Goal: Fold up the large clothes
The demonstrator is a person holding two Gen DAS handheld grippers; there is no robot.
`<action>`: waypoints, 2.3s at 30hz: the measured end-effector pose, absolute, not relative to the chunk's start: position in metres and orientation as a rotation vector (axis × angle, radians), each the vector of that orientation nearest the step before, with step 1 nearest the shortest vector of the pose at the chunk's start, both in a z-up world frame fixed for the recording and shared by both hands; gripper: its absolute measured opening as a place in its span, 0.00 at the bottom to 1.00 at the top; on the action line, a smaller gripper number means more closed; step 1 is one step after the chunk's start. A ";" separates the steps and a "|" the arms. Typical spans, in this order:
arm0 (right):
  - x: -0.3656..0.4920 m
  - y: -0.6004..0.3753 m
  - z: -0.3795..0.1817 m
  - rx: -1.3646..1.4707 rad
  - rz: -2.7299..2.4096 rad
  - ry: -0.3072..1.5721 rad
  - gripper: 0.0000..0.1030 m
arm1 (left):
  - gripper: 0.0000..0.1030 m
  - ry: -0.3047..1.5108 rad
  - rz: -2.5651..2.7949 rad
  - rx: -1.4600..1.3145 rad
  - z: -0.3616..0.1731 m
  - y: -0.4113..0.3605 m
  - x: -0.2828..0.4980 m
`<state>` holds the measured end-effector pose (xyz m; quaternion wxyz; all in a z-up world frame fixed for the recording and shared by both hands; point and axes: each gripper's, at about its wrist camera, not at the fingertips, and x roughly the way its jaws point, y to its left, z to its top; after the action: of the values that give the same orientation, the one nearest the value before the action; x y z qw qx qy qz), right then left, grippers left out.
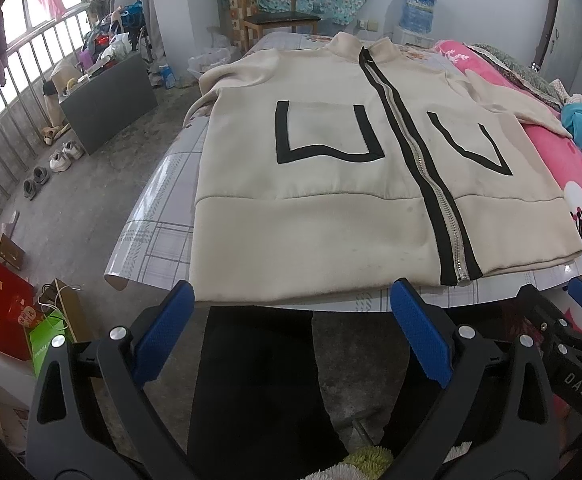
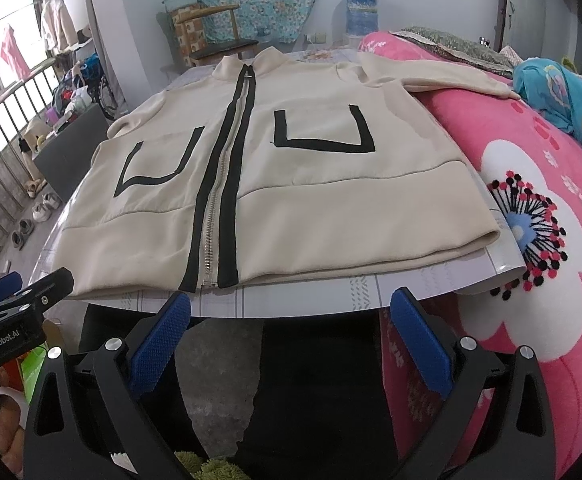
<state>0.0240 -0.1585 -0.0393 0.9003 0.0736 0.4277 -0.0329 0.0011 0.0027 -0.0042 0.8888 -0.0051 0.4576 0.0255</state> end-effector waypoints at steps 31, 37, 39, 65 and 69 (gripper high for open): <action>0.024 -0.158 -0.042 0.163 -0.074 0.892 0.95 | 0.92 0.948 0.057 -0.005 -0.002 0.004 -0.001; 0.024 -0.158 -0.042 0.164 -0.074 0.893 0.95 | 0.92 0.949 0.057 -0.006 -0.002 0.004 -0.001; 0.024 -0.158 -0.042 0.163 -0.074 0.891 0.95 | 0.92 0.948 0.057 -0.005 -0.002 0.004 -0.001; 0.028 -0.158 -0.042 0.173 -0.079 0.896 0.95 | 0.92 0.962 0.094 0.011 -0.007 0.013 0.008; 0.034 -0.159 -0.043 0.176 -0.080 0.900 0.95 | 0.92 0.969 0.107 0.017 -0.011 0.014 0.014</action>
<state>0.0340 -0.1590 -0.0426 0.8960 0.0848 0.4342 -0.0386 0.0142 0.0139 -0.0106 0.8835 0.0080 0.4655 0.0513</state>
